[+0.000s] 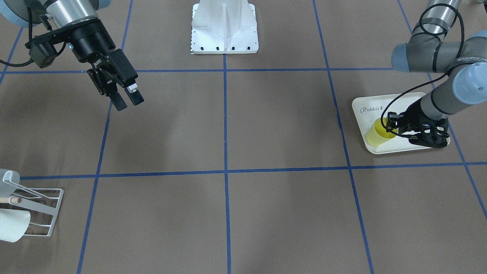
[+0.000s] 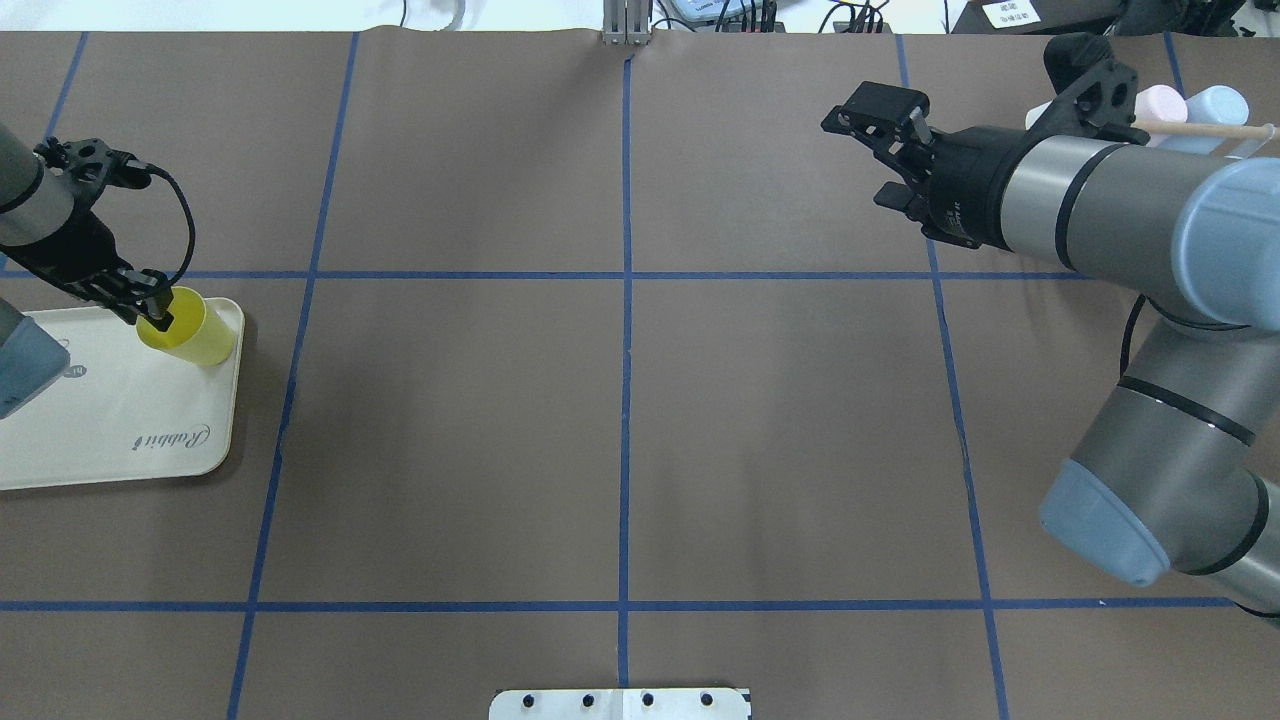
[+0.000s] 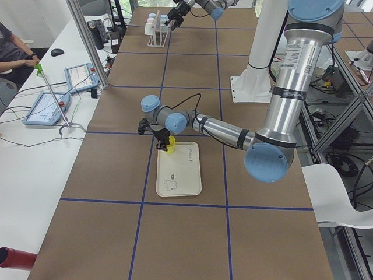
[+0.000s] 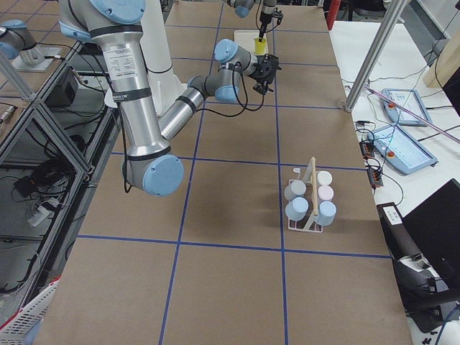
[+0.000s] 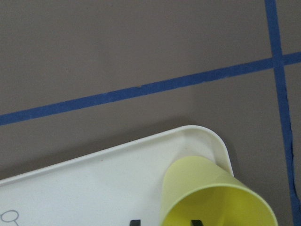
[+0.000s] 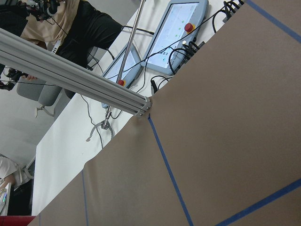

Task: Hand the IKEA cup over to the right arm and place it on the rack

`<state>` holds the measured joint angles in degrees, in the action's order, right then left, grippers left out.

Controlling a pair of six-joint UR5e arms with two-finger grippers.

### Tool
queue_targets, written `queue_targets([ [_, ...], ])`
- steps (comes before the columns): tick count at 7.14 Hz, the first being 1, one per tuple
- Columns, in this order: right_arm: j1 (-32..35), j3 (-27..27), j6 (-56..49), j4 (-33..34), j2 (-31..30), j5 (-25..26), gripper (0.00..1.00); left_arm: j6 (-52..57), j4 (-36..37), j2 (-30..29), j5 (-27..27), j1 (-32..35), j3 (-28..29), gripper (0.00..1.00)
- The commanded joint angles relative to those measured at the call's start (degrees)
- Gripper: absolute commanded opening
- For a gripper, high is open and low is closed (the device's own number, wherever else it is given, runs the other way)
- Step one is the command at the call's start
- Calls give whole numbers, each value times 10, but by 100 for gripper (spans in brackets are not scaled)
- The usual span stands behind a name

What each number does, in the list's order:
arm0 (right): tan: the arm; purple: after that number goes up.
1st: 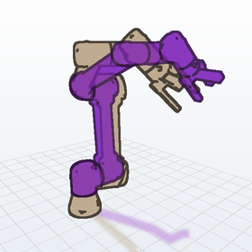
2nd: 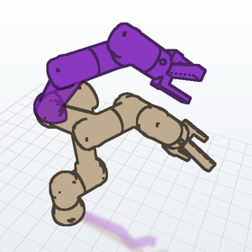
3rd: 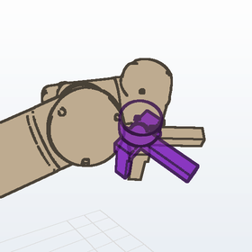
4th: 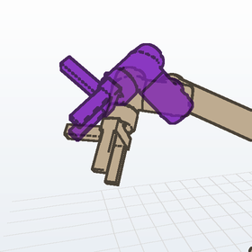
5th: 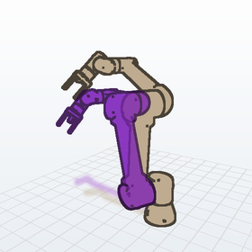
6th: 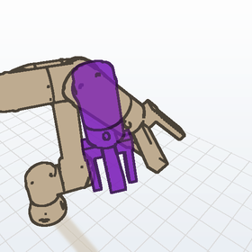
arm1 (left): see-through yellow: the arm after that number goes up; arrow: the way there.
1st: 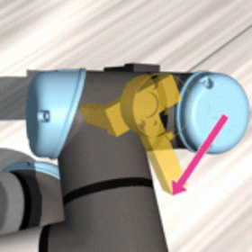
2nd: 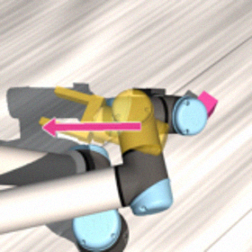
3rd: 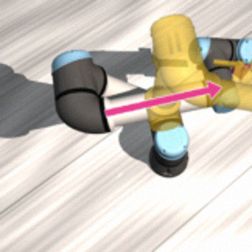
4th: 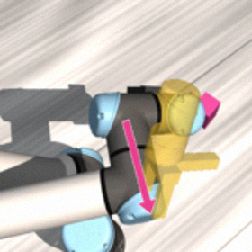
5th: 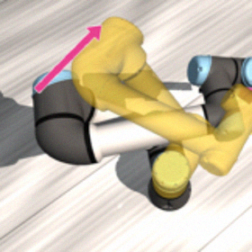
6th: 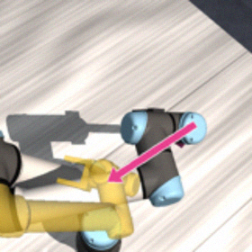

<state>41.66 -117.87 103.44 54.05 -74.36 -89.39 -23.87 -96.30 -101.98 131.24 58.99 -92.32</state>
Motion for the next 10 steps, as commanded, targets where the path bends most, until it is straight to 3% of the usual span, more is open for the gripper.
queue_targets([
  [1,0,1,-1,0,0,0,100,0,-1,-1,1,0,1,5],
  [3,0,1,-1,0,1,0,100,-7,4,1,3,6,-17,0],
  [6,-1,9,0,-30,1,-1,100,-22,71,-4,4,93,-72,0],
  [8,-5,18,4,-42,1,1,100,-251,62,-76,2,91,-91,0],
  [10,-7,38,36,-94,1,0,100,-436,-67,-95,1,51,-88,0],
])
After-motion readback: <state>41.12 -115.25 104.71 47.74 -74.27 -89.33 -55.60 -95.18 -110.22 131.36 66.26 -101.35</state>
